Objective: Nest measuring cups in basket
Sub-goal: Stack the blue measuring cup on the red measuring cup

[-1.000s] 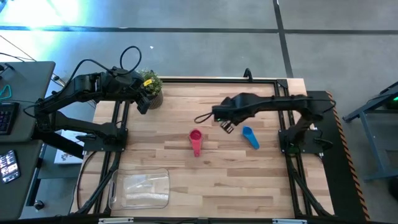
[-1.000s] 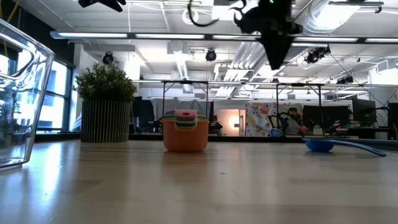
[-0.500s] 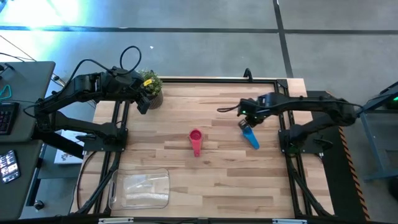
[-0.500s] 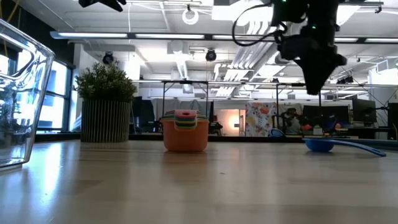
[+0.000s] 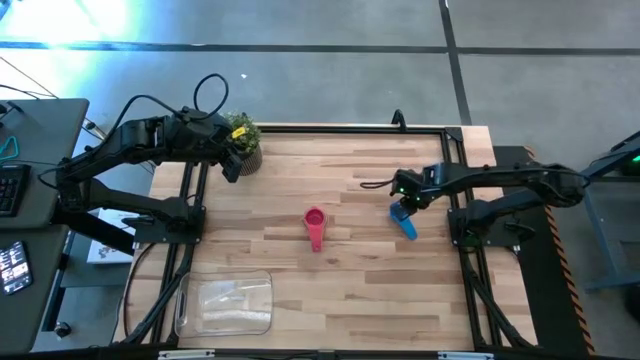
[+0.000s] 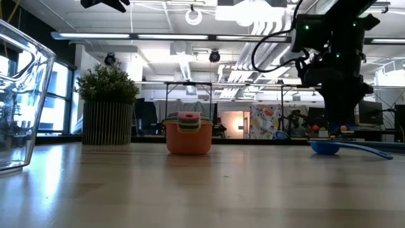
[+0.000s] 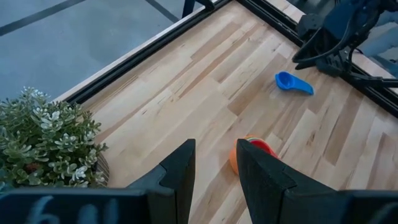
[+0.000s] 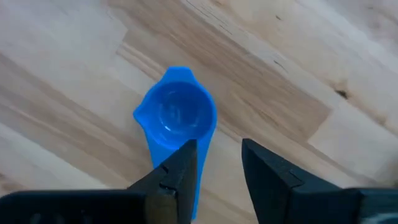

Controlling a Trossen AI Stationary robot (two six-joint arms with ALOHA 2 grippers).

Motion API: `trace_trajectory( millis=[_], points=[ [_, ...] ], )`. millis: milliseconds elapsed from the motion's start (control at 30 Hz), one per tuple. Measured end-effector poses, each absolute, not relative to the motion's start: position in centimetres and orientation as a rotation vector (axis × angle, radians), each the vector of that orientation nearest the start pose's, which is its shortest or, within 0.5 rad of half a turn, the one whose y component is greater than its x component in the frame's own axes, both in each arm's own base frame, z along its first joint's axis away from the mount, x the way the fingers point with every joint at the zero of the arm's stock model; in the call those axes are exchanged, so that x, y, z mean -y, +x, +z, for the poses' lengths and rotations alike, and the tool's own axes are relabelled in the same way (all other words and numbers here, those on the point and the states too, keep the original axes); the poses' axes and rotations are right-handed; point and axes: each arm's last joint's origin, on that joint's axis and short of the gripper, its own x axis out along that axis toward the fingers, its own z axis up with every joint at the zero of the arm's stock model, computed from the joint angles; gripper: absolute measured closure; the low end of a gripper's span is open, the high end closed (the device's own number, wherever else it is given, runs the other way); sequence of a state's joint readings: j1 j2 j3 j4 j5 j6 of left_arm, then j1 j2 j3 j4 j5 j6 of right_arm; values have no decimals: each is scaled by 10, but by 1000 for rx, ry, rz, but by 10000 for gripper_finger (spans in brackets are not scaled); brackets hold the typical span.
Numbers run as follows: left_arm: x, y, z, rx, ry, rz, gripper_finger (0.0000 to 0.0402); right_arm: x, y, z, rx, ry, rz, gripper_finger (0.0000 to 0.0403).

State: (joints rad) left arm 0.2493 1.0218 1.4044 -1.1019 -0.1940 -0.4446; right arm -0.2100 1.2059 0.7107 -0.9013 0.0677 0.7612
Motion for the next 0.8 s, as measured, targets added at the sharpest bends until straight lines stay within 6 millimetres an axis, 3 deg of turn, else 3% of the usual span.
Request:
trace_trajectory(
  millis=[800],
  points=[
    [-46, 157, 411, -622, -442, 614, 296, 44, 185, 147, -1256, 726, -791, 294]
  ],
)
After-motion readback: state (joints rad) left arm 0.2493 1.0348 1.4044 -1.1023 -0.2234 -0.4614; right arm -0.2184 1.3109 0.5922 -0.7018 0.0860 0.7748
